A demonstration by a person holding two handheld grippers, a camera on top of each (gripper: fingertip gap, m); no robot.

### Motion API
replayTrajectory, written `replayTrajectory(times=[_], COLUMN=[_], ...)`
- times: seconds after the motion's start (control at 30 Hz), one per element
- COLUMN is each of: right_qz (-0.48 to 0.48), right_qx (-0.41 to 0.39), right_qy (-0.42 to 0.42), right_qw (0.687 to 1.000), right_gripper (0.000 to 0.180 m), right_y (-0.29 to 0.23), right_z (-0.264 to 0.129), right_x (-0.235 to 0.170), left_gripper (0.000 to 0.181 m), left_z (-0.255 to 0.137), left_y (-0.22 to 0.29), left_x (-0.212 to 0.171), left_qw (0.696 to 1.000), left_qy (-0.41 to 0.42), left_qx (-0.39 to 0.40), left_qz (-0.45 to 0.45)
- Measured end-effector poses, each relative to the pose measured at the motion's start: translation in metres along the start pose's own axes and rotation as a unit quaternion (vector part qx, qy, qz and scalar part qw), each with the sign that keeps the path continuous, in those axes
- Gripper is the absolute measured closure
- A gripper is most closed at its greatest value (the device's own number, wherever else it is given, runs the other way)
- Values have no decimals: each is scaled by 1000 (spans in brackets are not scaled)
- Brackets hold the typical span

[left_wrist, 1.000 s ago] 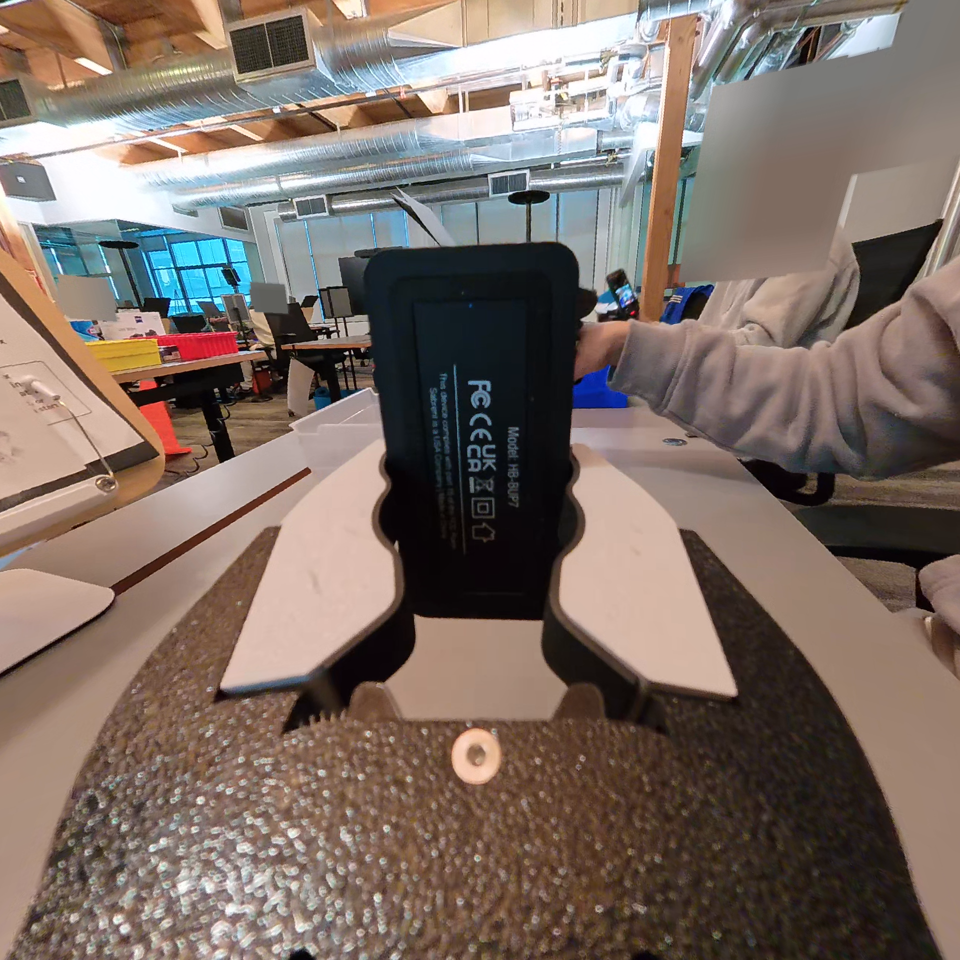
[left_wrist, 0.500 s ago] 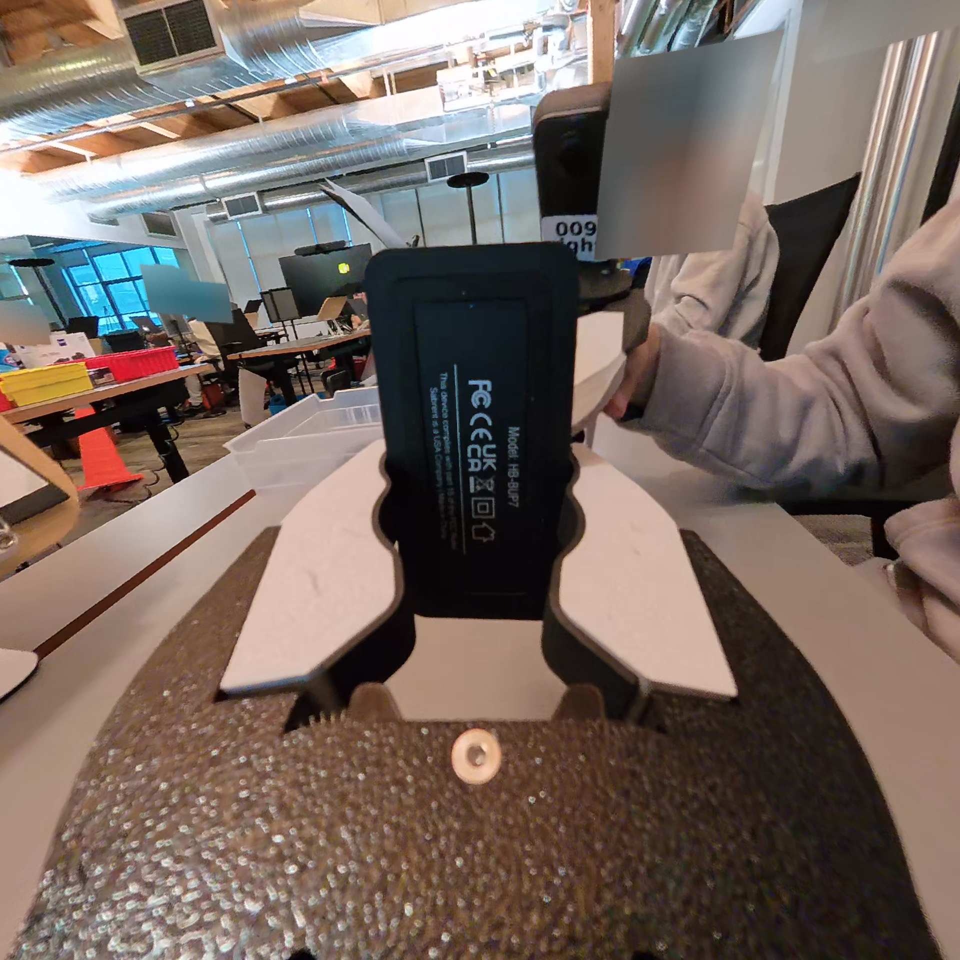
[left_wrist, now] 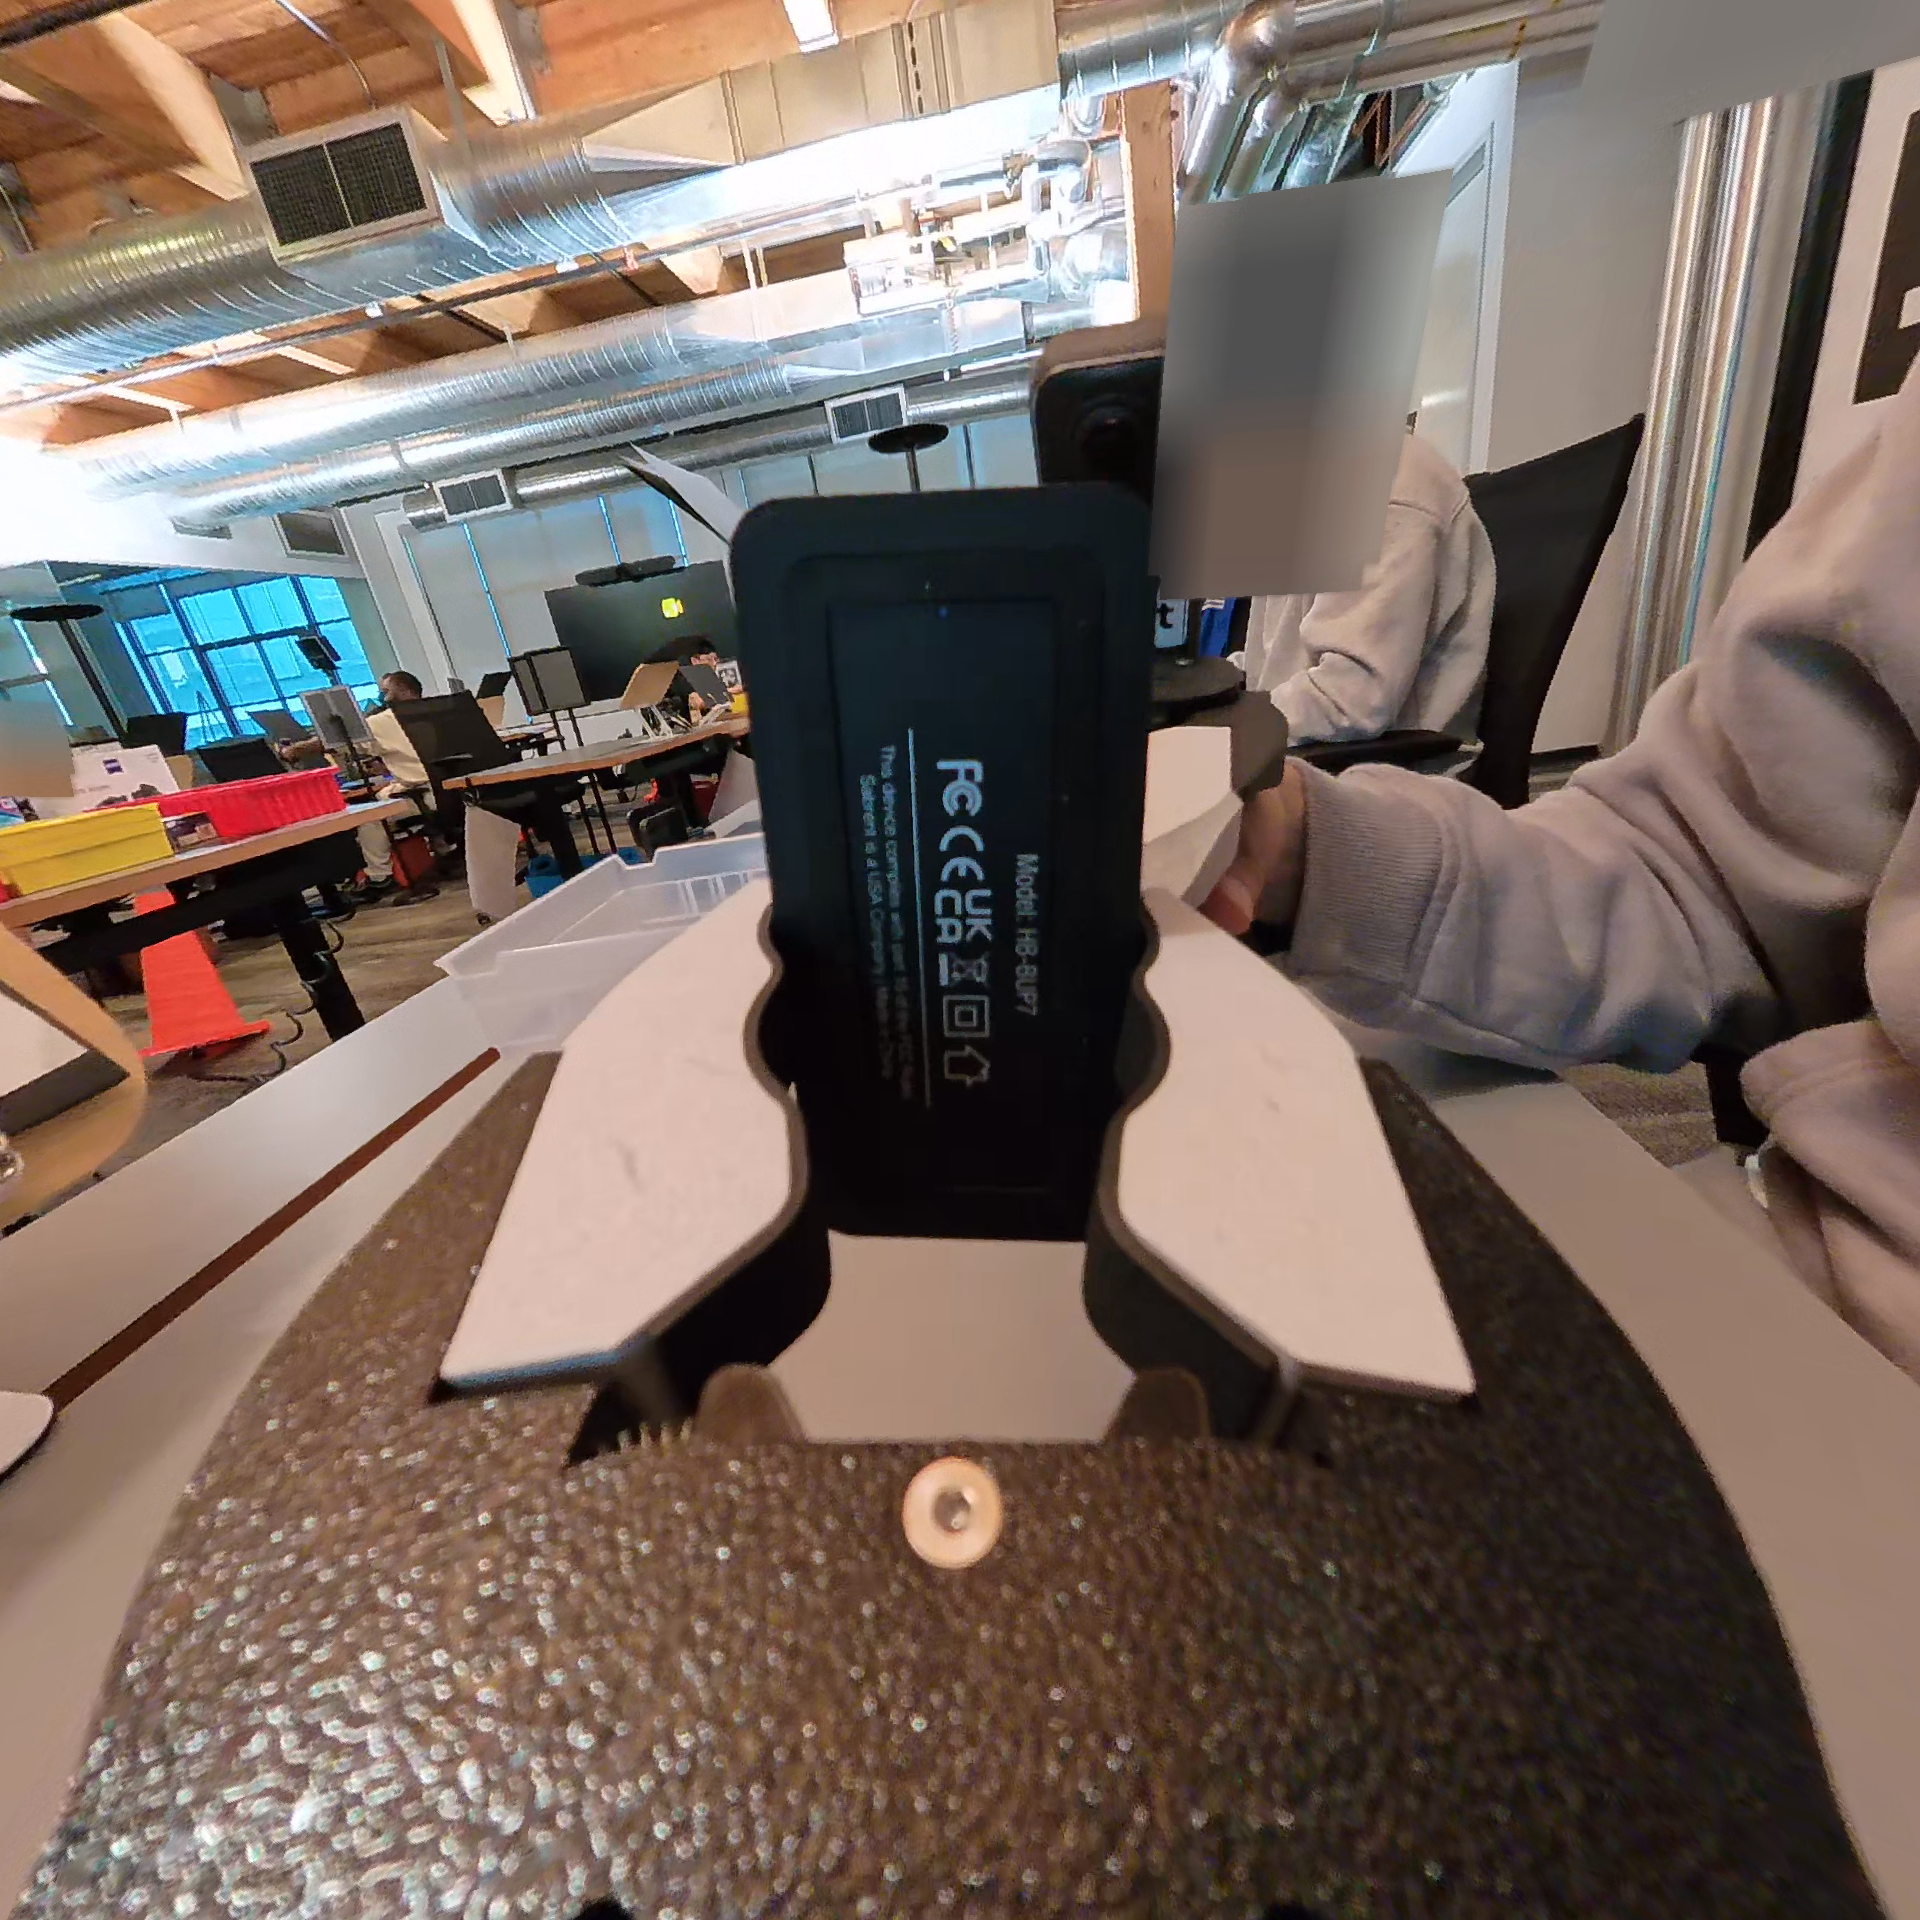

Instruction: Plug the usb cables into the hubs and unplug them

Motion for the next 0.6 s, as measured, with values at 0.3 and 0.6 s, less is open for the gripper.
replayTrajectory(times=[0.3, 0.6], right_qz=[8, 28], right_qx=[8, 29], right_qy=[4, 16], right_qw=[1000, 999], right_gripper=[161, 157], right_y=[-1, 1], right_z=[-1, -5], right_x=[1, 0], left_gripper=[120, 121], left_z=[0, 3], left_y=[1, 2], left_x=[1, -1], left_qw=[1000, 1000], left_qy=[10, 10], left_qx=[-4, -12], left_qz=[-3, -7])
Point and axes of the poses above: each gripper's, where its closed fingertips meet, z out along the fingers, x out of its top, y = z × x across the jaws, the point moved 3 cm from there along -z, back along the fingers, and after that the axes turned 14 degrees about -x, right-handed, at the moved point
